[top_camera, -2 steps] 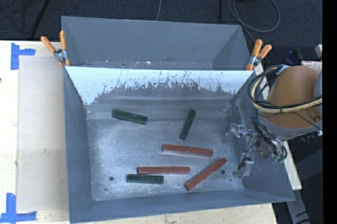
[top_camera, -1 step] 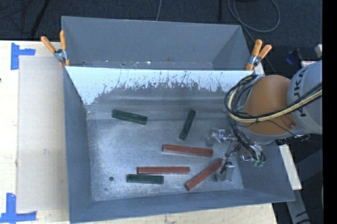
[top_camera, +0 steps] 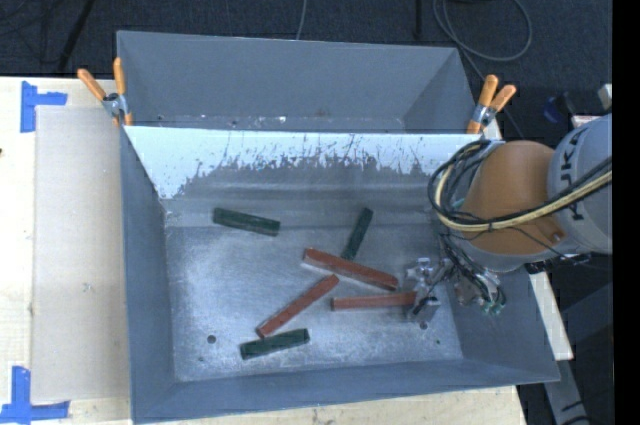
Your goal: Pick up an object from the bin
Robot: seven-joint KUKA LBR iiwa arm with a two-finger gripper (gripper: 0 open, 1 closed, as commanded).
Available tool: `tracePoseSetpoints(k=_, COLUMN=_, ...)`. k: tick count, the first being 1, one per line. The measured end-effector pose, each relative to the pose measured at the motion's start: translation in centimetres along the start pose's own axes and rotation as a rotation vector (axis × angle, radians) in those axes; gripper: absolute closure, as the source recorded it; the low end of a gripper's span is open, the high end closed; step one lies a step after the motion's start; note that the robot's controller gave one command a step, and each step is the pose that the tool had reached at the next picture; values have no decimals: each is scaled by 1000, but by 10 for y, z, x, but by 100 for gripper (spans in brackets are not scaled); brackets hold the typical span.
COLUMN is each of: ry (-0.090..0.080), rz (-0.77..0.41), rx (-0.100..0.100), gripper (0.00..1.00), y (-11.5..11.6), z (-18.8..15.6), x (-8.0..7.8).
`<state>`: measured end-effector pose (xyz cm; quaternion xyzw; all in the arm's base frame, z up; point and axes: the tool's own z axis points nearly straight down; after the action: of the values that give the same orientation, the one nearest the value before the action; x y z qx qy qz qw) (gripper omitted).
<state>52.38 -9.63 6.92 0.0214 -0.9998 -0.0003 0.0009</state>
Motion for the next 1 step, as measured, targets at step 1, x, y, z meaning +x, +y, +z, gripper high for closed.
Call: tracePoseSetpoints(k=1, ry=-2, rz=-500, rx=0, gripper=100, y=2, z=0, x=-1)
